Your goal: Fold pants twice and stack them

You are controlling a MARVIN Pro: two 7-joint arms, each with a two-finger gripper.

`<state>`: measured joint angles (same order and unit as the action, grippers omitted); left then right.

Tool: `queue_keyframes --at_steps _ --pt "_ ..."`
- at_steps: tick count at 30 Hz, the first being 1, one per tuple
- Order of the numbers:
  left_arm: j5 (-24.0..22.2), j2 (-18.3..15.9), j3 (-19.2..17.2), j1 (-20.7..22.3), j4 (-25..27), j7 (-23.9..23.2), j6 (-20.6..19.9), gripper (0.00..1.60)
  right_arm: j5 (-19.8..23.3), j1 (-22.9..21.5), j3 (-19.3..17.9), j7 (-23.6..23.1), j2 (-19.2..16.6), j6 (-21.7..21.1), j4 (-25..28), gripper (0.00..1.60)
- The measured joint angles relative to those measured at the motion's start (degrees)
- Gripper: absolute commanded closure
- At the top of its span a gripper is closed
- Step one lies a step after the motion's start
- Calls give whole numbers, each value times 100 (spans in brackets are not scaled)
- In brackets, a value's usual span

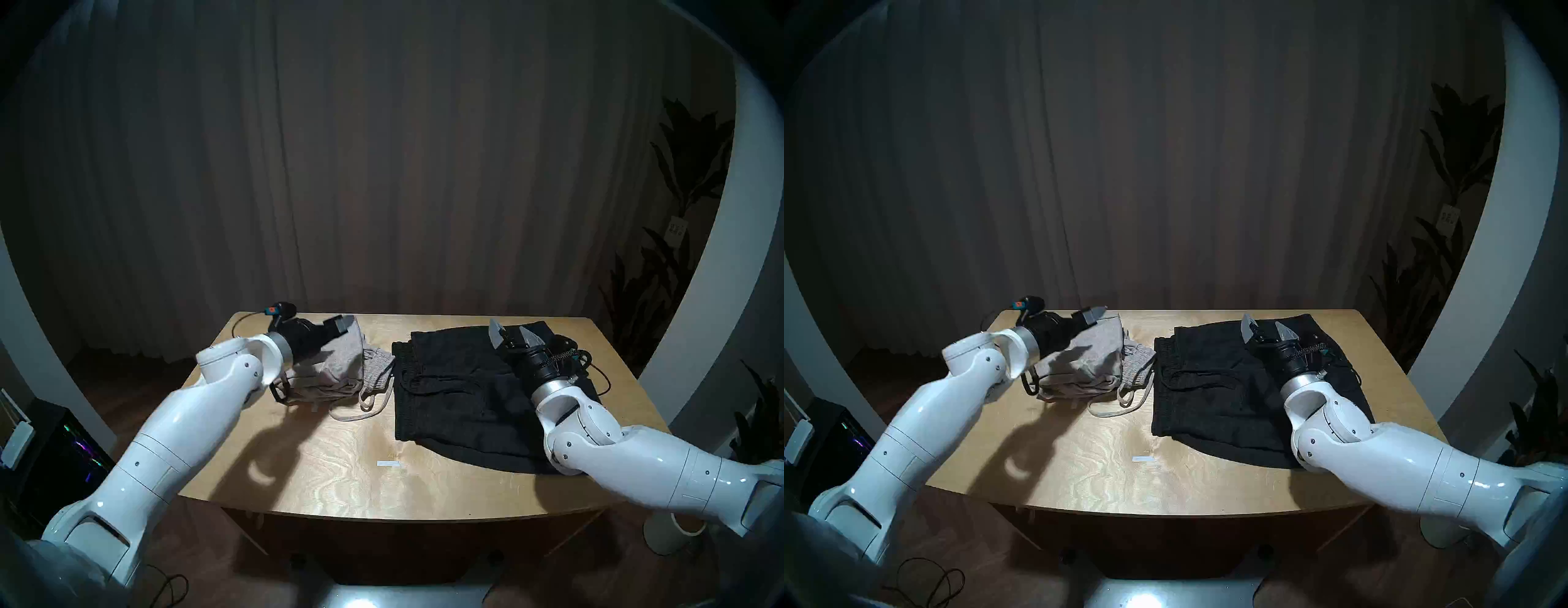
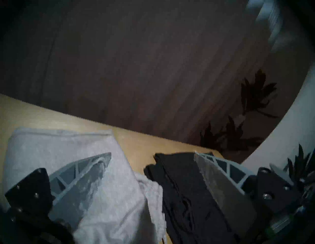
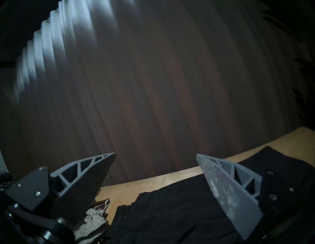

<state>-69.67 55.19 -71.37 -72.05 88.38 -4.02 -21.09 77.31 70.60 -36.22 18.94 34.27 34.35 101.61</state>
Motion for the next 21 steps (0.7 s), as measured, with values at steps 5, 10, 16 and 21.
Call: queue_keyframes --at_steps 5,10,16,21 --pt "-333 -91 -458 -24 14 -2 77 0 439 134 -51 292 14 58 383 0" --pt "-715 -176 -938 -166 39 -4 133 0 974 283 -145 600 -62 114 810 0" --pt "-1123 -216 -1334 -469 148 -7 151 0 1547 430 -290 870 -306 126 1258 0" --pt "-1483 -216 -1588 -819 300 -7 147 0 2036 550 -432 1059 -610 126 1593 0"
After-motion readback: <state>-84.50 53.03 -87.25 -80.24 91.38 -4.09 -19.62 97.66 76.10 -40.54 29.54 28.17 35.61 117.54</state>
